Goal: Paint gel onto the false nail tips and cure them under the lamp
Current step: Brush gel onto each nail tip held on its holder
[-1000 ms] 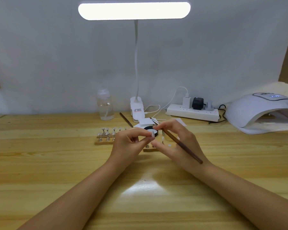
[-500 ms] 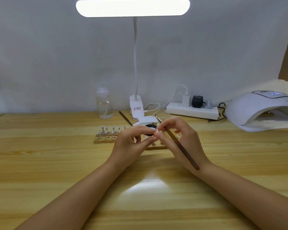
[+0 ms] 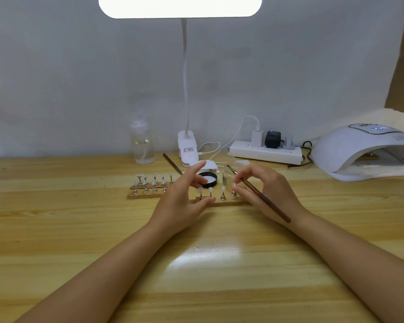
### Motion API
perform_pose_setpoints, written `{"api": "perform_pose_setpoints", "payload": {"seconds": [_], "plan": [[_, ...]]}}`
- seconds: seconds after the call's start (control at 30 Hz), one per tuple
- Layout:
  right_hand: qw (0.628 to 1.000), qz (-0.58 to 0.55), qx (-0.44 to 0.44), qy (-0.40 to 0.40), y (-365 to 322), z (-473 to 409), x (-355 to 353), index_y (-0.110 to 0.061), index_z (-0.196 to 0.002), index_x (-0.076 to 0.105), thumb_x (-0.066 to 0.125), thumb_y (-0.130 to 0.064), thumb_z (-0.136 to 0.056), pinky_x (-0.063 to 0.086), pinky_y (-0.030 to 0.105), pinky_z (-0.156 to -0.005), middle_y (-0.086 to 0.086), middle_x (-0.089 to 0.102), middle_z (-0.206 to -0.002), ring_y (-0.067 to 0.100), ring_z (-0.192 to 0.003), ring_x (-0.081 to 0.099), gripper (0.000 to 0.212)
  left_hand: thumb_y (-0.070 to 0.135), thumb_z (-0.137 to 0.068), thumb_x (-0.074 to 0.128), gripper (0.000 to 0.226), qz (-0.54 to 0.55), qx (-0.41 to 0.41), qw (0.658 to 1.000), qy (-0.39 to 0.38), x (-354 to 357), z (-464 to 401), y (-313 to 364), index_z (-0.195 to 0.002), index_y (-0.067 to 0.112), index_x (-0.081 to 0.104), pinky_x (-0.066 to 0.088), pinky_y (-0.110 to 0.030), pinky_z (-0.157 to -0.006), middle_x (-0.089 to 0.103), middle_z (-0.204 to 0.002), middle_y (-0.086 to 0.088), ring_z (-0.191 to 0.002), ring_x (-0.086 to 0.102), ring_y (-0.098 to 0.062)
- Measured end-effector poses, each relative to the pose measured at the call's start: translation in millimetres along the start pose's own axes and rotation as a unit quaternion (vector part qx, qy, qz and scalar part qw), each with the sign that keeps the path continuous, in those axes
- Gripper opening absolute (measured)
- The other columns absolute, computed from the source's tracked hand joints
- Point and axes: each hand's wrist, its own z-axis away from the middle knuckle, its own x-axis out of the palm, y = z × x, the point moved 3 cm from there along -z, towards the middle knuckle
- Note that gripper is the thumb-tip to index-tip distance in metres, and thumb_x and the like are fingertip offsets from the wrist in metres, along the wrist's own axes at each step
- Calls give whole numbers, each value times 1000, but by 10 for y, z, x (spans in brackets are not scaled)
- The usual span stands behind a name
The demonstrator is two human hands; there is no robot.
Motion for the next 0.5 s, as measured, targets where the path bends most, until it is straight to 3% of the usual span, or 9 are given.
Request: {"api": "perform_pose_setpoints", "payload": {"seconds": [0.1,0.27,0.37,0.5], "plan": [[1000,18,-5,-23,14,3,30,-16,-91,64,70,-21,-80,46,37,-85,-1,65,-90,15,-89,59,14,25,-75,73,75,-16,-11,1000,-19,10,8,-2,-138,30,31,39,-17,-85,57,-96,16,-96,54,-3],[999,30,-18,-25,5,-1,30,-15,-91,65,71,-23,-80,46,38,-85,-1,66,-90,15,-88,59,15,22,-78,71,67,-31,-20,999,-28,9,12,-3,-134,33,37,43,-22,-86,55,-86,13,-94,57,-8],[999,-12,-24,32,1,-11,-44,-14,-89,63,67,-19,-83,48,32,-81,-3,65,-84,12,-82,61,10,21,-78,71,64,-23,-28,999,-26,10,6,-16,-132,33,39,42,-19,-84,57,-87,12,-93,58,-6],[995,-63,28,67,95,-32,-170,-23,-94,53,50,-27,-92,46,11,-70,-6,68,-83,2,-77,63,5,20,-77,71,63,-15,-37,999,-30,12,2,-40,-132,30,41,38,-7,-78,58,-87,13,-91,57,-4]]}}
